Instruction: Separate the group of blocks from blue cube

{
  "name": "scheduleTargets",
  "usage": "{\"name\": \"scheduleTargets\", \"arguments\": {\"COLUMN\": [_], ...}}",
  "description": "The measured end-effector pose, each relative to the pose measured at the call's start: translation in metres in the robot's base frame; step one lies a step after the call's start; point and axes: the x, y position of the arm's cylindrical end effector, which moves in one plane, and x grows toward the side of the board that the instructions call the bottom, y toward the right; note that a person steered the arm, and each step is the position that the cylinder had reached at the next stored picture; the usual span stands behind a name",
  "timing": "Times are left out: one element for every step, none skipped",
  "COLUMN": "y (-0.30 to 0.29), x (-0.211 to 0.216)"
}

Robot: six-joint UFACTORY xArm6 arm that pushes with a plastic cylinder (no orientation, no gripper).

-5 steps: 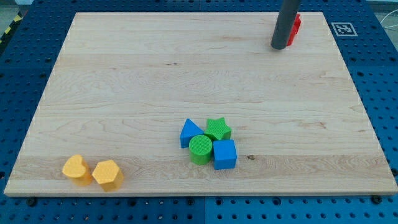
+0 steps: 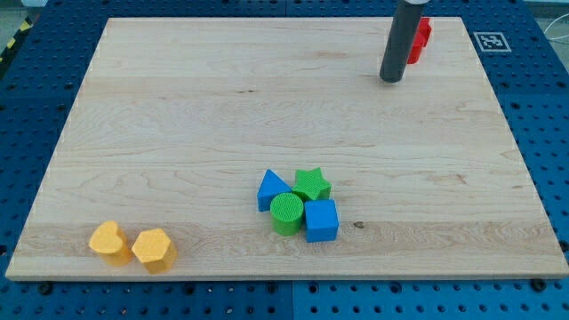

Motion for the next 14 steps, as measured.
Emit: {"name": "scheduleTargets", "arguments": {"y": [-0.011, -0.028, -0.045, -0.05, -0.05, -0.05, -0.023, -0.01, -0.009, -0.005, 0.008, 0.01, 0.01, 0.01], "x": [0.01, 0.018, 0.042, 0.056, 0.063, 0.065, 0.072, 0.091, 0.123, 0.152, 0.158, 0.158, 0.164, 0.177]}}
